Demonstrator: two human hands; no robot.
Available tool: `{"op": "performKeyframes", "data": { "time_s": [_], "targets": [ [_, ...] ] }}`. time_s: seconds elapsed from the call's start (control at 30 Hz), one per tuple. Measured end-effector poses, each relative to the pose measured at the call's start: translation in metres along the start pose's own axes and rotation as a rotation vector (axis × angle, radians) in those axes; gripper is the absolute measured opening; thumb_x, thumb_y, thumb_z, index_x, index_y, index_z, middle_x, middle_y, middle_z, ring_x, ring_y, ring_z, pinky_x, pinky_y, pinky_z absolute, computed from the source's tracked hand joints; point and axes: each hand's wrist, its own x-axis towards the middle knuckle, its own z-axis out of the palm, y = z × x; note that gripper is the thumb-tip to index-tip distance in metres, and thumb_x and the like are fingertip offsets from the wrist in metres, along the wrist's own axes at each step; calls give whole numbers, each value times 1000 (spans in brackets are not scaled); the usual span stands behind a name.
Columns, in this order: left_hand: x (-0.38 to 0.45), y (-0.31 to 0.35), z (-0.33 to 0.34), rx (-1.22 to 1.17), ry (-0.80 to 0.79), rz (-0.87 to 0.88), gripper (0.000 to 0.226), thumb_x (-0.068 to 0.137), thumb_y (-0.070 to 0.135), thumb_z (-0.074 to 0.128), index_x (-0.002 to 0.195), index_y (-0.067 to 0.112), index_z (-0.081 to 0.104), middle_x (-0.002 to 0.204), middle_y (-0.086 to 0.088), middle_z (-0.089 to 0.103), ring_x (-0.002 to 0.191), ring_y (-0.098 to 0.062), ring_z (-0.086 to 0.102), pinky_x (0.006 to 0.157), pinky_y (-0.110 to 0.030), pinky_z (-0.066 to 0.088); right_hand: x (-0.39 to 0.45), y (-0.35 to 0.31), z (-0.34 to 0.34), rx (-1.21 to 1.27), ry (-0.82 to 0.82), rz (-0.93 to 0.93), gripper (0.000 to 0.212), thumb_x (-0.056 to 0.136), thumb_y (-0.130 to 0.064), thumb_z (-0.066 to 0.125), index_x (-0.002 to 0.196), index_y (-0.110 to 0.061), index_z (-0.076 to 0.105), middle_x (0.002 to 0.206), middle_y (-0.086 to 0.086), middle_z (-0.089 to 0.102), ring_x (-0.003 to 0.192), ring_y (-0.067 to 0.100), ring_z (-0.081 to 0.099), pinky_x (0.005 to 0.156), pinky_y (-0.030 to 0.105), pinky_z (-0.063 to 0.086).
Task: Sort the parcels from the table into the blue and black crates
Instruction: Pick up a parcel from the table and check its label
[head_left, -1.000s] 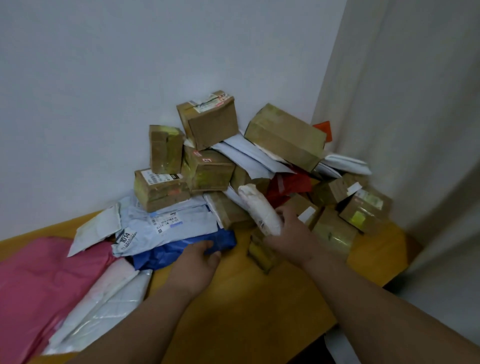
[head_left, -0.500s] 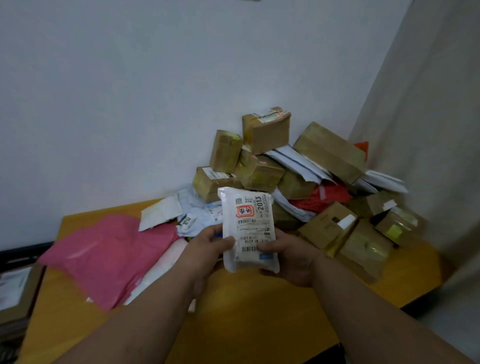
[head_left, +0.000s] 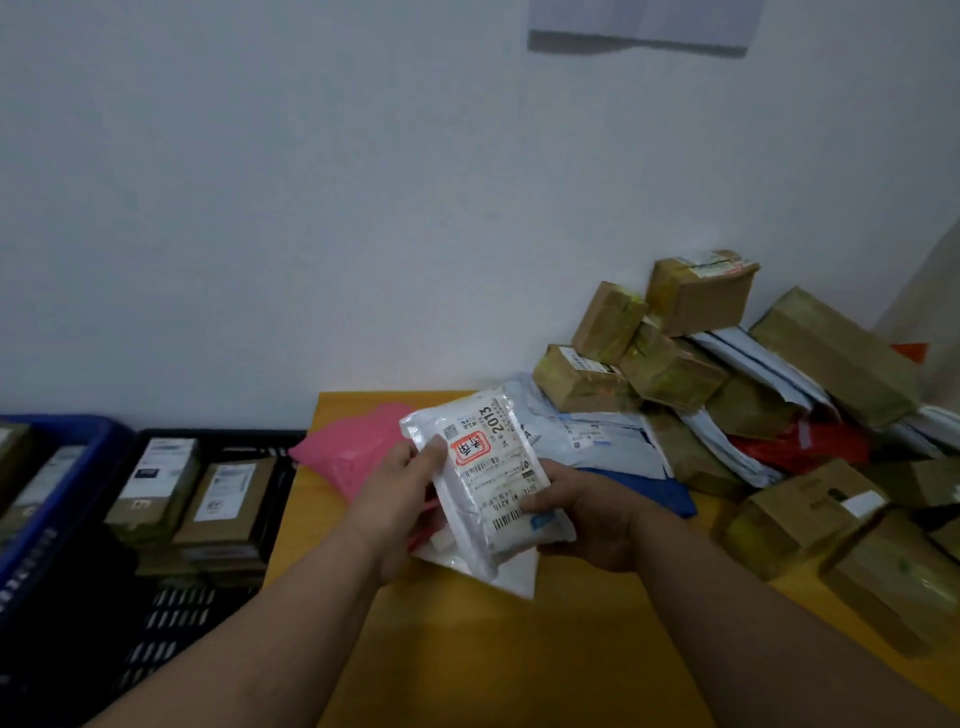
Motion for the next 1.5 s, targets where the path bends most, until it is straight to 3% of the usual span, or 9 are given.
{"op": "performKeyframes", "data": {
  "time_s": [0.23, 0.33, 0.53, 0.6, 0.73, 1.0, 1.13, 1.37, 1.5],
  "targets": [
    [-9, 3, -29, -85, 137, -6, 25, 96, 34, 58, 114, 18, 63, 98, -8, 75, 97, -31, 70, 93, -49, 53, 20, -15, 10, -80, -66, 97, 70, 61, -11, 69, 131, -11, 57, 123, 15, 68, 110, 31, 64, 82, 38, 52],
    [-15, -2, -39, -154, 150, -41, 22, 96, 25, 60, 114, 14, 62, 103, -10, 75, 103, -32, 69, 91, -47, 56, 28, -13, 15, -41, 39, 40, 50, 71, -6, 70, 119, -3, 61, 112, 18, 71, 100, 31, 68, 90, 44, 53],
    [-29, -27, -83, -184, 221, -74, 12, 92, 12, 64, 87, 12, 52, 103, -14, 73, 93, -26, 70, 79, -39, 58, 52, -8, 52, 112, 236, -86, 31, 84, 2, 70, 109, -5, 52, 94, 17, 71, 75, 28, 71, 54, 31, 55],
    [-35, -26, -106, -175, 241, -65, 11, 90, 13, 65, 98, 10, 57, 102, -11, 74, 93, -24, 70, 80, -40, 57, 63, -10, 76, 56, 222, -92, 31, 85, 3, 69, 111, -1, 54, 95, 17, 72, 79, 29, 72, 60, 36, 58],
    [-38, -19, -171, -174, 199, -61, 59, 74, 52, 76, 121, 18, 63, 112, -8, 72, 111, -32, 65, 99, -53, 49, 88, -26, 136, -54, 153, -117, 32, 83, 6, 69, 110, -3, 56, 94, 17, 73, 87, 34, 71, 74, 45, 57],
    [-69, -11, -332, -222, 292, -94, 29, 99, 23, 54, 118, 1, 56, 105, -17, 73, 99, -36, 69, 93, -52, 52, 157, -21, 299, -8, 64, -108, 43, 93, -16, 63, 120, 16, 52, 107, 29, 68, 88, 35, 68, 67, 36, 54],
    [-76, -15, -400, -269, 365, -105, 27, 100, 26, 52, 121, 10, 59, 108, -11, 74, 101, -30, 70, 89, -50, 54, 181, -9, 373, -14, 4, -4, 21, 93, -29, 60, 107, -14, 65, 98, 6, 72, 81, 21, 63, 71, 32, 47],
    [-85, -20, -472, -308, 473, -153, 19, 97, 25, 57, 114, 17, 63, 99, -4, 76, 98, -23, 70, 85, -41, 55, 233, -15, 448, -56, -92, 47, 24, 93, -16, 60, 117, -11, 64, 102, 11, 73, 80, 22, 70, 62, 30, 56],
    [-82, -25, -517, -257, 583, -184, 18, 97, 31, 59, 104, 16, 65, 89, 0, 76, 89, -19, 67, 75, -32, 50, 278, -10, 483, -125, -151, 140, 18, 91, -9, 61, 108, -11, 66, 102, 10, 74, 91, 26, 69, 81, 36, 56]
  ]
}}
